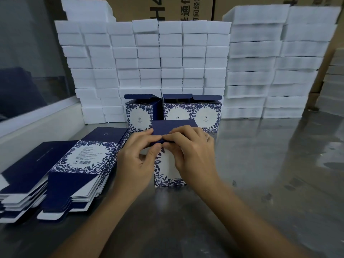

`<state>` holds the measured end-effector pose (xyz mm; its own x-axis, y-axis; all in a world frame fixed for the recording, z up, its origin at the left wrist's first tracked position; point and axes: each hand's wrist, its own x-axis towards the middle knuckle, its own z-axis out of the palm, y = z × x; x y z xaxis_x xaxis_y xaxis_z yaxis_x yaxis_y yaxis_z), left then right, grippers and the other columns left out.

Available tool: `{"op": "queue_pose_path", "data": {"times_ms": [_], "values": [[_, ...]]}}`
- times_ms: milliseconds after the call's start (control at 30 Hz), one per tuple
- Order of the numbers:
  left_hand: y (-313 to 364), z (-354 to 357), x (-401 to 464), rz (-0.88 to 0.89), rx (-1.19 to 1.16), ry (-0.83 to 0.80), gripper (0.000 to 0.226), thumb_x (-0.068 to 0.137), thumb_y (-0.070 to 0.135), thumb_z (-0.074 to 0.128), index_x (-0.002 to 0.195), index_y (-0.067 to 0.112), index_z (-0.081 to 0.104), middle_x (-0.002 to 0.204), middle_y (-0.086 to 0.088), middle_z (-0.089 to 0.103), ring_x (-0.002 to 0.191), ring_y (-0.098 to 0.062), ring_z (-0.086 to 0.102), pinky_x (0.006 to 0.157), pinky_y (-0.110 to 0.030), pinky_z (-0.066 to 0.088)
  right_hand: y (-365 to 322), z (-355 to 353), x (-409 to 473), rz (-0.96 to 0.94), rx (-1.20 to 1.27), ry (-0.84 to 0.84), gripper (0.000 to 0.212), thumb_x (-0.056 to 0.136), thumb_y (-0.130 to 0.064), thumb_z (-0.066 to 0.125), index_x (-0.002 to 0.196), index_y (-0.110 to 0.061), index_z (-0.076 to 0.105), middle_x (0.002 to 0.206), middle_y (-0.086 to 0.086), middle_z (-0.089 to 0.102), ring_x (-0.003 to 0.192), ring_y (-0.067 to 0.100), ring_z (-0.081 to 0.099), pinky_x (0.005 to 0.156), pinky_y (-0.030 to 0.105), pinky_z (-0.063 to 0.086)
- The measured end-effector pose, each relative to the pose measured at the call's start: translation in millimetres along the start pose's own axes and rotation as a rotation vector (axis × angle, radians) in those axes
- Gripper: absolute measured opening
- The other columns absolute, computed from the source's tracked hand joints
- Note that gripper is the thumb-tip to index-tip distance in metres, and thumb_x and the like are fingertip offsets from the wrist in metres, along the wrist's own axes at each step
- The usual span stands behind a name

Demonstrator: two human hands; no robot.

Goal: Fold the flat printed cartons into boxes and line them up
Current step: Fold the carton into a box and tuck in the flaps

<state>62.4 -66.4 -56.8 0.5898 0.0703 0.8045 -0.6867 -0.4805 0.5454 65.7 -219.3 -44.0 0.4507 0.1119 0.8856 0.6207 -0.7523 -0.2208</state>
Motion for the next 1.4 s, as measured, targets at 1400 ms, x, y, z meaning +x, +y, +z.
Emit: {"op": "queue_pose_path", "data": {"times_ms": [1400], "values": [[-27.2, -8.2, -3.9, -0.826, -0.445, 0.129, 0.026, 0.102, 0.032, 0.048, 0.091, 0.025, 0.071, 0.083, 0.007, 0.074, 0.087, -0.020, 0.067, 0.088, -0.043, 0.051, 51.9, 15.7, -28.6, 0.587, 0.593, -0.447, 0.039, 0.087, -0.049, 0.071, 0.121, -0.040, 0.053, 0.113, -0.018, 0.066, 0.096, -0.001, 0.065, 0.078, 0.013, 0.053]]}}
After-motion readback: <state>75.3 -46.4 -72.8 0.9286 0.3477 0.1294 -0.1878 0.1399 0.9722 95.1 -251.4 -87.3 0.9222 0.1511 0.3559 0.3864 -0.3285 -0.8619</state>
